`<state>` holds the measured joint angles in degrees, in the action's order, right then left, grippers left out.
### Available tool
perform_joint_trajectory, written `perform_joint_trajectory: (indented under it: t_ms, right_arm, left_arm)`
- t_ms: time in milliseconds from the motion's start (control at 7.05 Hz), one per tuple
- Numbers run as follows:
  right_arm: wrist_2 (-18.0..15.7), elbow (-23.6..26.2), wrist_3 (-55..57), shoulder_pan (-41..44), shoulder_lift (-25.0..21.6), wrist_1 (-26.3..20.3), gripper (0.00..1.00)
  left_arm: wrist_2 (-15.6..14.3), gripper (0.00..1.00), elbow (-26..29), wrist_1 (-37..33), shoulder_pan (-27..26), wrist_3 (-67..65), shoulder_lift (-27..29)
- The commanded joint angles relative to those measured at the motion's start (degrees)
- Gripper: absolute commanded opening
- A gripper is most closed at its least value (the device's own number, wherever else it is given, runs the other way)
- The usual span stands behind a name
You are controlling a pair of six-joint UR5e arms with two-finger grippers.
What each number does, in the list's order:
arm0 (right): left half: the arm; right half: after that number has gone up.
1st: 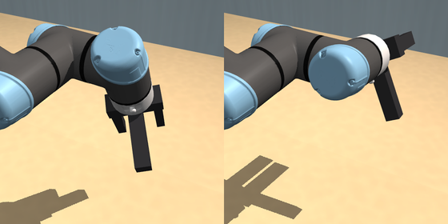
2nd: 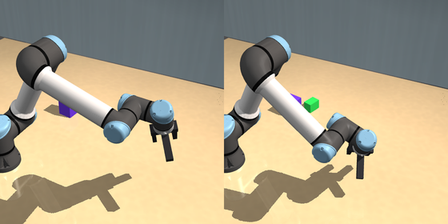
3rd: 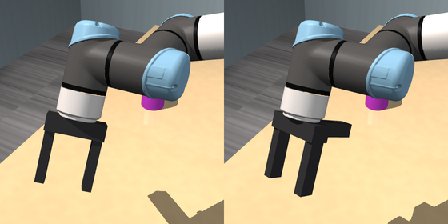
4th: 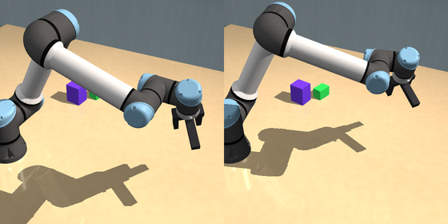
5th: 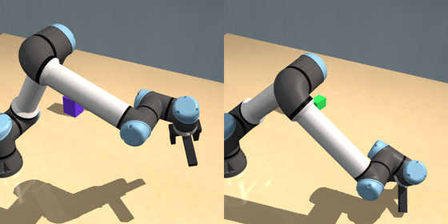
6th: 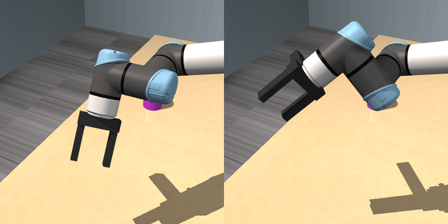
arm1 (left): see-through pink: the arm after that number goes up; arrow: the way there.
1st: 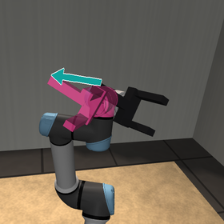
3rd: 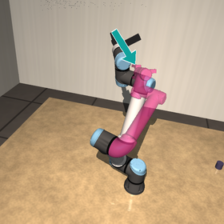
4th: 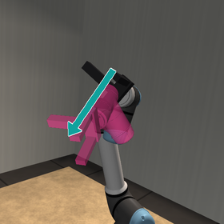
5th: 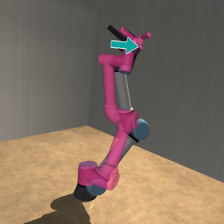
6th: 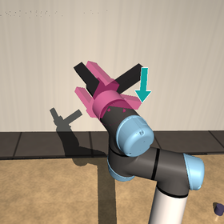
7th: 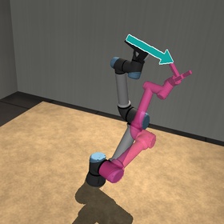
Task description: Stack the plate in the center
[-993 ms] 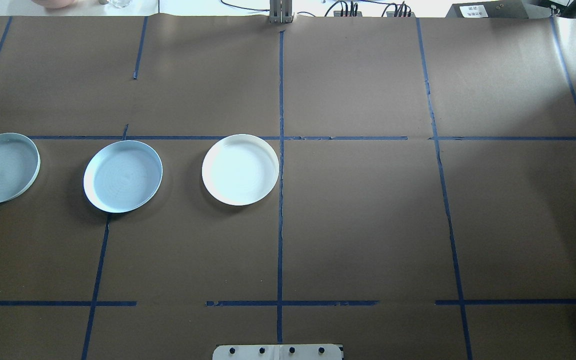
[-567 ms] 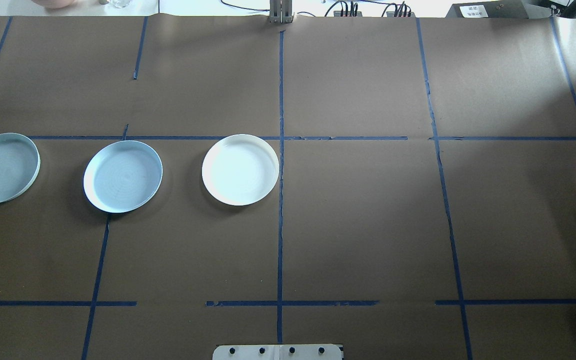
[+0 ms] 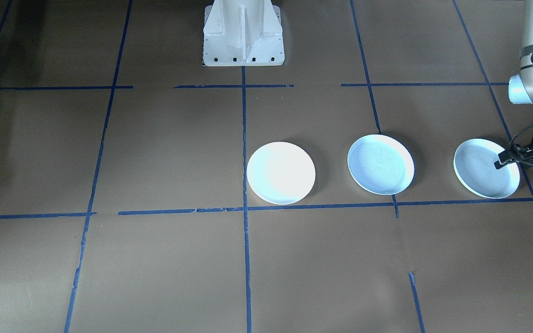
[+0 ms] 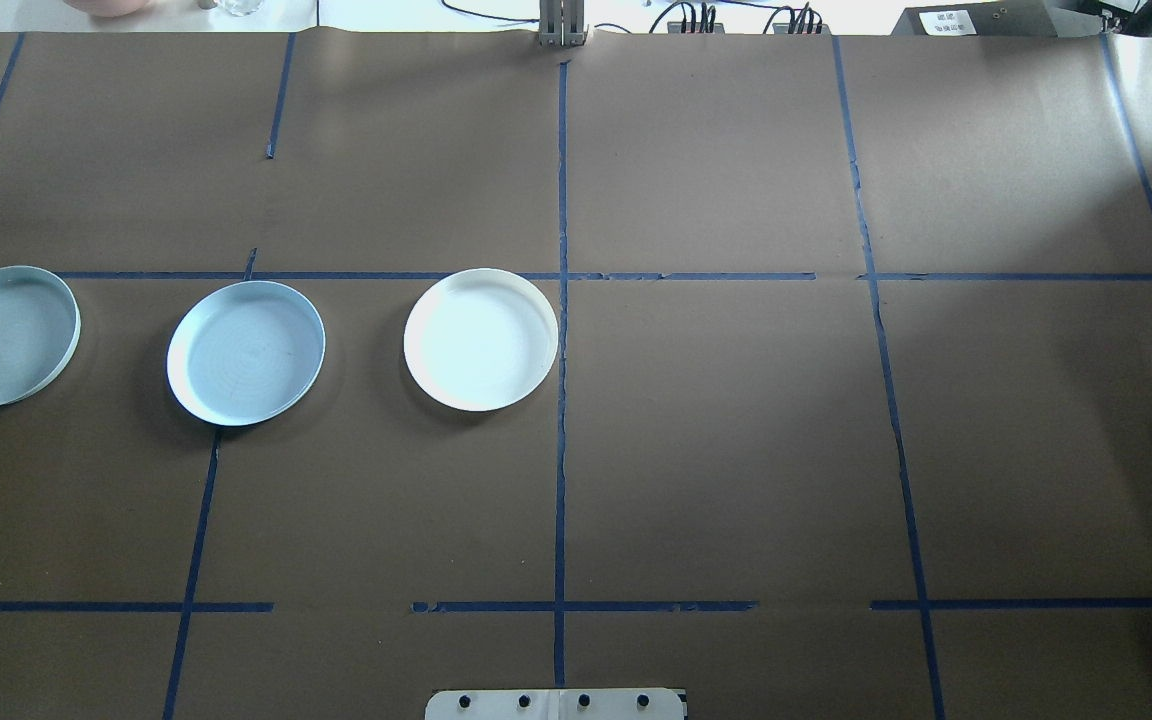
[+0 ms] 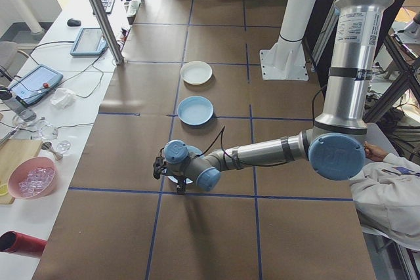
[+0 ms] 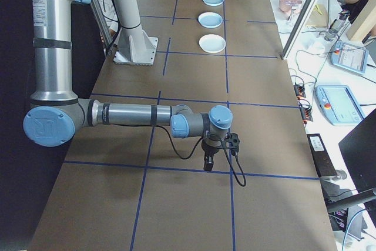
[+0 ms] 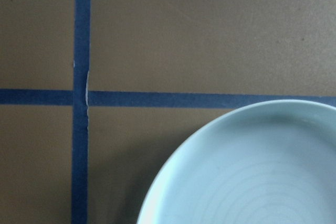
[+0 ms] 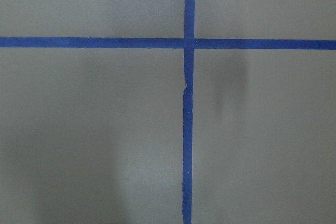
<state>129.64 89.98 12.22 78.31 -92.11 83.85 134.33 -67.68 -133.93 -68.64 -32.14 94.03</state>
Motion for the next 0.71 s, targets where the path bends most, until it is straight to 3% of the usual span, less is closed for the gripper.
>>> perform_joint_trajectory:
  t_ms: [0, 142, 284, 426, 567]
  right_arm:
    - [0.00, 0.02, 0.00, 0.00, 0.00, 0.00, 1.00]
    - [0.00, 0.02, 0.00, 0.00, 0.00, 0.00, 1.00]
    - [0.00, 0.02, 0.00, 0.00, 0.00, 0.00, 1.00]
    - [0.00, 0.02, 0.00, 0.00, 0.00, 0.00, 1.00]
    - [0.00, 0.02, 0.00, 0.00, 0.00, 0.00, 1.00]
  left_arm:
    - [0.23, 0.71, -0.08, -0.10, -0.09, 0.33, -0.34]
    - [0.32, 0.53, 0.00, -0.10, -0.09, 0.33, -0.60]
    - [0.84, 0.27, -0.08, -0.10, -0.09, 0.33, -0.77]
    - [0.85, 0.10, -0.08, -0.19, -0.18, 0.33, -0.86]
    - [1.02, 0.00, -0.17, -0.19, -0.27, 0.33, -0.86]
